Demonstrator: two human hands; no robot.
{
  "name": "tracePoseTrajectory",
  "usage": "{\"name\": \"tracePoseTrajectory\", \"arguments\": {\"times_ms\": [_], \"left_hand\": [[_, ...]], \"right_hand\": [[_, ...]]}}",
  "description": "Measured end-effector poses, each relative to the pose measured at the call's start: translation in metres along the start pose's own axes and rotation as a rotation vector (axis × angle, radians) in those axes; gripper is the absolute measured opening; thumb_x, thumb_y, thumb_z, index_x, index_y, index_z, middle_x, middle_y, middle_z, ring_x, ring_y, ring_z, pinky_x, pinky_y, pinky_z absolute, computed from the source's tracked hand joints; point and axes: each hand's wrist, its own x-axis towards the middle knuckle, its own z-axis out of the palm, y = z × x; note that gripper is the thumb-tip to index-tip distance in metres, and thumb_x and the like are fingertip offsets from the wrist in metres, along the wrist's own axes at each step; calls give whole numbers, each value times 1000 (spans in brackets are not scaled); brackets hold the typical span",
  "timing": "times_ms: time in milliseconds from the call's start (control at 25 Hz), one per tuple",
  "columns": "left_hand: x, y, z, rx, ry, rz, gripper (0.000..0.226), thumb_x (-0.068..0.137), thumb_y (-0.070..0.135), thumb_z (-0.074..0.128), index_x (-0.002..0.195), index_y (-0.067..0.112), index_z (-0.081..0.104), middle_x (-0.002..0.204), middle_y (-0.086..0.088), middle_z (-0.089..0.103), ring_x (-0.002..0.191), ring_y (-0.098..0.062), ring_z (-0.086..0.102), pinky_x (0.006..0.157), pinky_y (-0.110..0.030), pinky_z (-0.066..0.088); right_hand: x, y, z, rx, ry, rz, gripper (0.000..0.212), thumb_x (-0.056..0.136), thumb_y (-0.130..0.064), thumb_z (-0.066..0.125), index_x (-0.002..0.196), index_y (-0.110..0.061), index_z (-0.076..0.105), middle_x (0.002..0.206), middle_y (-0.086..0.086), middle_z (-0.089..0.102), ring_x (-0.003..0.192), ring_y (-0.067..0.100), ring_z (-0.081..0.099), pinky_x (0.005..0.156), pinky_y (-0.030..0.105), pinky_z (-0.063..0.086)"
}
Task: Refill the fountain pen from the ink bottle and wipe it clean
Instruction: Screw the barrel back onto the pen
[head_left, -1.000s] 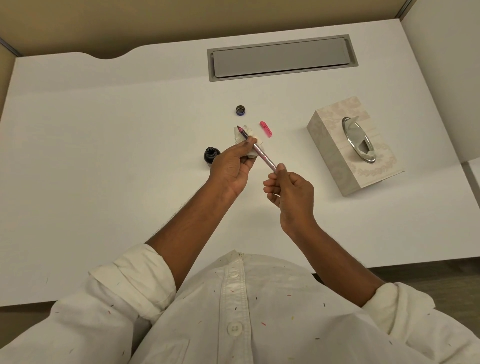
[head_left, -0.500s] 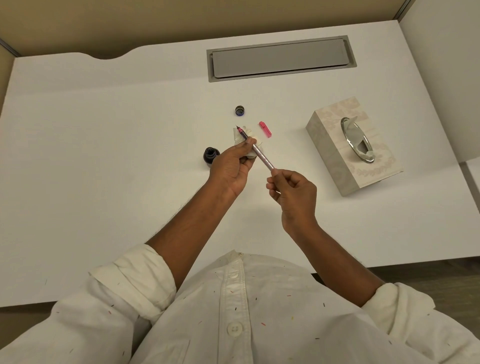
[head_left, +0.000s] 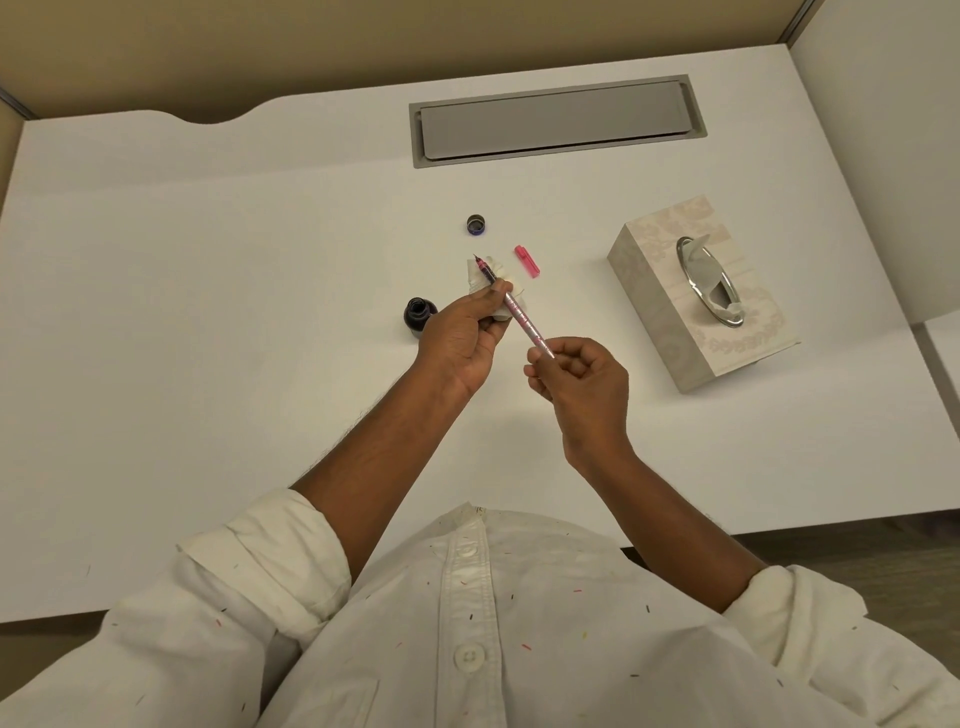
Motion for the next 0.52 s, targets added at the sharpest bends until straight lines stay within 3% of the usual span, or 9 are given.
{"name": "tracePoseTrajectory", "arguments": {"times_ms": [120, 320, 520], "left_hand": [[0, 1, 1, 9, -11, 4, 8, 86, -6, 56, 87, -3, 63, 91, -12, 63, 107, -26, 56, 104, -43, 44], [0, 0, 4, 30, -52, -19, 6, 87, -5, 55, 90, -7, 60, 90, -12, 60, 103, -25, 54, 103, -42, 44], [0, 1, 4, 52, -68, -14, 10, 85, -4, 58, 94, -8, 60, 88, -13, 61, 96, -23, 59, 103, -44, 44]], "right_hand": [[2, 1, 0, -23, 17, -3, 5, 88, -12, 66, 90, -8, 70, 73, 6, 72, 63, 13, 68, 62, 23, 55], [5, 2, 5, -88, 13, 147, 39, 98, -38, 46, 74, -16, 67, 54, -7, 64, 50, 6, 58, 55, 22, 49], [5, 0, 7, -22, 23, 243, 41, 99, -38, 45, 71, -16, 64, 50, -8, 59, 46, 6, 53, 50, 21, 46]]}}
